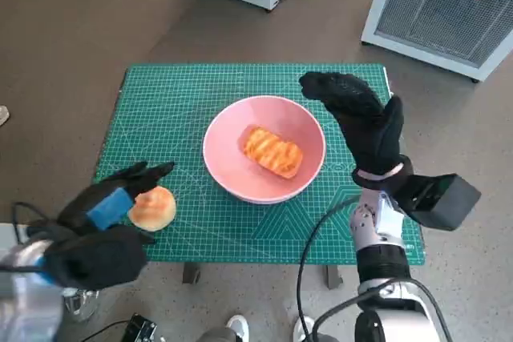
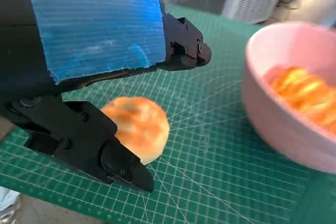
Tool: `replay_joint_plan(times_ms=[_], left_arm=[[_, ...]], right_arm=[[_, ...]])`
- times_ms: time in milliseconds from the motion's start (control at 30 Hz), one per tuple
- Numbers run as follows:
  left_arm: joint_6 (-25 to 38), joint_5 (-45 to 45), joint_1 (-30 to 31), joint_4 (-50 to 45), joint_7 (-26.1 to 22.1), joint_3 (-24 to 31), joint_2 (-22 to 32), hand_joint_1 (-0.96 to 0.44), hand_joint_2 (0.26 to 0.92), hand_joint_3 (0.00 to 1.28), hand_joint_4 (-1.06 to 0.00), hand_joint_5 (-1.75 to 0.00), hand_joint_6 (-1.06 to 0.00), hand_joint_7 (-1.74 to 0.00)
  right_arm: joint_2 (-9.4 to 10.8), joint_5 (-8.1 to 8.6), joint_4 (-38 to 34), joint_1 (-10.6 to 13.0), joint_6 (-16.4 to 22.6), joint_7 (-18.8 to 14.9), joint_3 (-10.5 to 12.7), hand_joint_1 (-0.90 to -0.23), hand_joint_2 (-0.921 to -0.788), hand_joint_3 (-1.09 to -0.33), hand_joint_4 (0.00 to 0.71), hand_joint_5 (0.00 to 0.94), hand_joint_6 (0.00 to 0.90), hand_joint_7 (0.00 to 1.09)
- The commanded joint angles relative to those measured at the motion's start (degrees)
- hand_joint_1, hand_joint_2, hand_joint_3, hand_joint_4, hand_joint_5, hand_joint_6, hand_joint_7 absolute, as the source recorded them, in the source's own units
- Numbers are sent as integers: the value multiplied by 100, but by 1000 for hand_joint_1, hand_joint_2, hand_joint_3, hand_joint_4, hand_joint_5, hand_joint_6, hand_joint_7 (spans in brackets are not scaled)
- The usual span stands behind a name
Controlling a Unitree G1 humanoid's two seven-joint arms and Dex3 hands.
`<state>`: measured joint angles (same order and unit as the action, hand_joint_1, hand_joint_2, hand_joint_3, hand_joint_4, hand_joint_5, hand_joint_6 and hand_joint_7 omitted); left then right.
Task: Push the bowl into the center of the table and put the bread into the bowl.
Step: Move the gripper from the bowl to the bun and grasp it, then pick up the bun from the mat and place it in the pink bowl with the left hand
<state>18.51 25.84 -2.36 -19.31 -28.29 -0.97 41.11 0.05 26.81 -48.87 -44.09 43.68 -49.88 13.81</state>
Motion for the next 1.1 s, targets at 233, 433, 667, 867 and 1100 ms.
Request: replay_joint_plan(times_ms=[233,433,667,867,1100], left_arm=[[54,560,-435,1062,307,-527,-118,40,772,12,-261,-15,-385,-29],[86,794,-576,1491,371,-740,-110,102,796,24,-348,-38,-472,-53],[130,1079,-691,1775,403,-926,-68,127,839,44,-516,-67,-618,-89],[-6,1177,-671,1819,486,-915,14,88,894,75,-710,-555,-682,-537],[-449,1052,-558,1853,807,-738,47,9,903,102,-673,-1207,-643,-1059]], right_arm=[[-83,-21,34,85,-83,11,40,-709,-921,-685,215,0,-1,653],[-95,-49,38,103,-44,41,52,-708,-921,-684,215,1,-1,652],[-93,-68,43,109,-28,73,63,-702,-921,-684,215,1,-1,651],[-81,-97,38,113,-1,118,52,-698,-921,-684,216,1,-1,650],[-73,-101,10,99,-13,120,34,-697,-921,-684,216,1,-1,649]])
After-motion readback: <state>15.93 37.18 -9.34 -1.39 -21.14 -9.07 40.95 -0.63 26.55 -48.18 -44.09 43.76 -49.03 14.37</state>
